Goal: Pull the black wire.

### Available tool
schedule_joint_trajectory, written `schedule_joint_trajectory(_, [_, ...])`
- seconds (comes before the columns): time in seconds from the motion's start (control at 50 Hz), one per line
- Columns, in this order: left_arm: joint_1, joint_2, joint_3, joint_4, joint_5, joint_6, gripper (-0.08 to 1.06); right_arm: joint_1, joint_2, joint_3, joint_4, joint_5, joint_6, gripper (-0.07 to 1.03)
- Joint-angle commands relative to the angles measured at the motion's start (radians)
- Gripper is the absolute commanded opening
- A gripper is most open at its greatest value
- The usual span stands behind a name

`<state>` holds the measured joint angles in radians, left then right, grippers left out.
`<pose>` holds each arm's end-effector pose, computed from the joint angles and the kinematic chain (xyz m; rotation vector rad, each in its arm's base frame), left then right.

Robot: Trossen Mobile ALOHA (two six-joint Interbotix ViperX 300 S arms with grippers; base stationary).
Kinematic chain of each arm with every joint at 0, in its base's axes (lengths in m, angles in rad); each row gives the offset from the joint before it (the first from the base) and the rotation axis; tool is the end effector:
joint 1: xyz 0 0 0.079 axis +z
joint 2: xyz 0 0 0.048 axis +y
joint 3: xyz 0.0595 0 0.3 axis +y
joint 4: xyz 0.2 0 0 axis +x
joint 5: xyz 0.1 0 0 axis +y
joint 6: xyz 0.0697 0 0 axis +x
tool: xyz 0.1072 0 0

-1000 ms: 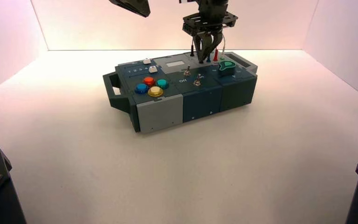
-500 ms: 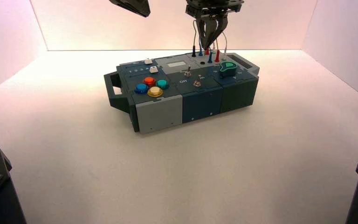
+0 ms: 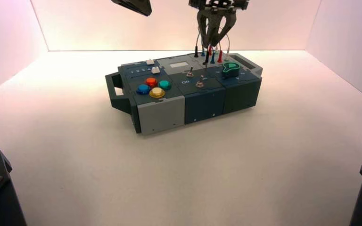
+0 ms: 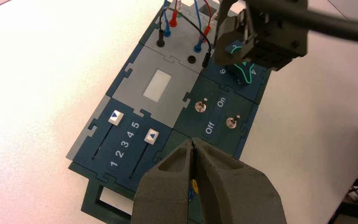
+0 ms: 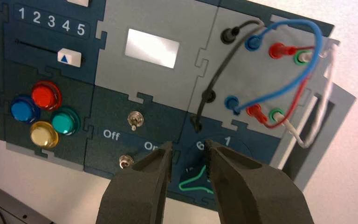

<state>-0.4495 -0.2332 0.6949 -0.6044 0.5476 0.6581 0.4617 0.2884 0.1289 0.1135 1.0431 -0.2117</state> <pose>0.3002 -0.2030 0.1639 0.1812 0.9007 -0.7532 0.3831 0.2100 0.1012 -0.3898 1.4163 0.5689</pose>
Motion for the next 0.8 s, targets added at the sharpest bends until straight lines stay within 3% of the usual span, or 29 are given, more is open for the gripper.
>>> schedule_joint_trajectory(0.02, [0.023,-0.014,-0.012,-0.003,-0.037,0.003,-0.03,0.005,-0.075,0.011,-0.005,0.0,0.0,0.38])
schedule_joint_trajectory(0.38, [0.072,-0.018,-0.003,-0.003,-0.069,-0.005,-0.03,-0.002,-0.149,0.087,-0.075,-0.009,-0.017,0.38])
schedule_joint_trajectory(0.62, [0.072,-0.014,0.0,-0.003,-0.078,-0.005,-0.03,-0.002,-0.181,0.161,-0.077,-0.101,-0.017,0.38])
schedule_joint_trajectory(0.8, [0.072,-0.014,0.003,-0.003,-0.08,-0.005,-0.03,-0.002,-0.192,0.187,-0.078,-0.121,-0.017,0.38])
